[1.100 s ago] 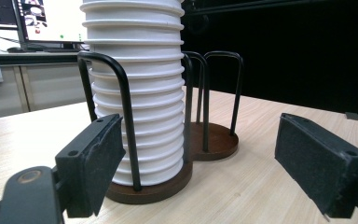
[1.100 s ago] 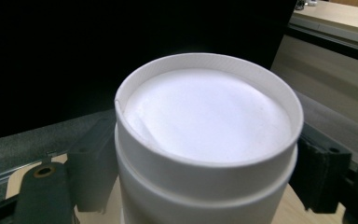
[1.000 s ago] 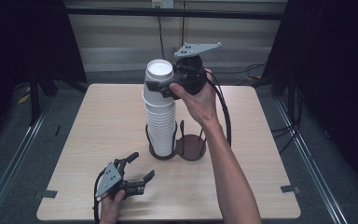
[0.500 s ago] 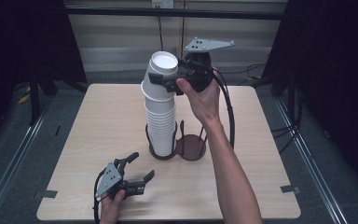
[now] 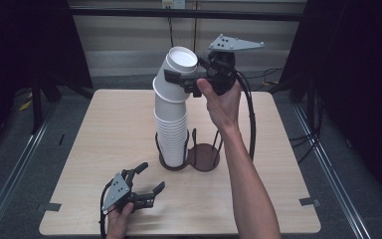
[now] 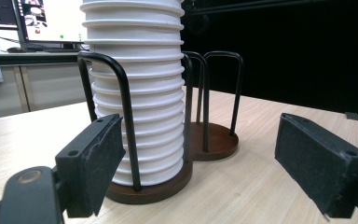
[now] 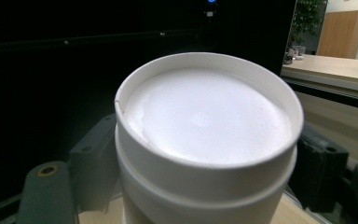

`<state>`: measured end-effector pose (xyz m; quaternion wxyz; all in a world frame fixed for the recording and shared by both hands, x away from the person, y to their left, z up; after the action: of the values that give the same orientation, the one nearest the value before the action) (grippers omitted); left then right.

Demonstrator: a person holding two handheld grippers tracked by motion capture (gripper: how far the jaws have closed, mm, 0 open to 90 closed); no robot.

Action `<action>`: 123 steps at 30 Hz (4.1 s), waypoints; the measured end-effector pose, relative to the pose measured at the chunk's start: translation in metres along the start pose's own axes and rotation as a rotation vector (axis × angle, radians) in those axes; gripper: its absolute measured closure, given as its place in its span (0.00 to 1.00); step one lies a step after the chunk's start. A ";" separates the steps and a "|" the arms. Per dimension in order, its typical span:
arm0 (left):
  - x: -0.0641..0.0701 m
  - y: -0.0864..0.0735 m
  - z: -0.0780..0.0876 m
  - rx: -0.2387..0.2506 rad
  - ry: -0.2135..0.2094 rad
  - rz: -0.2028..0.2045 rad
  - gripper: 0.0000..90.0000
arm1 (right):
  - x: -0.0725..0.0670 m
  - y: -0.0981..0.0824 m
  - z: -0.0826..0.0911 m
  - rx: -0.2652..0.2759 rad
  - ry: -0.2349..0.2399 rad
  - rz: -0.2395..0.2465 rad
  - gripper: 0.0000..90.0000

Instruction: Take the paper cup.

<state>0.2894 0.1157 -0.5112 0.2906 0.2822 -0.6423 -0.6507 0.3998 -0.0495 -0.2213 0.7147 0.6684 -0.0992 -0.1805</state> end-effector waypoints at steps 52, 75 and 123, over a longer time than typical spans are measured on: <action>0.005 -0.001 -0.002 -0.047 -0.040 -0.012 0.17 | -0.009 -0.026 0.082 0.034 -0.070 0.006 0.25; 0.007 0.025 -0.003 -0.069 -0.105 -0.015 0.18 | -0.021 -0.090 0.084 -0.035 -0.035 -0.026 0.25; 0.045 0.056 -0.013 -0.068 -0.311 -0.040 0.17 | -0.068 -0.201 0.058 -0.096 0.129 -0.111 0.25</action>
<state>0.2700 0.0734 -0.4552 0.1841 0.1810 -0.6515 -0.7134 0.2903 -0.0843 -0.4084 0.7397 0.6481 -0.0069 -0.1809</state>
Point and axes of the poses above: each handheld gripper's, and its own axes: z roughly backward along the jaws, y roughly out of its top, x roughly to its right, the point moved 7 cm from there along -z, roughly forward along the jaws, and after that the axes turned 10 degrees about y, right-handed, at the moved point
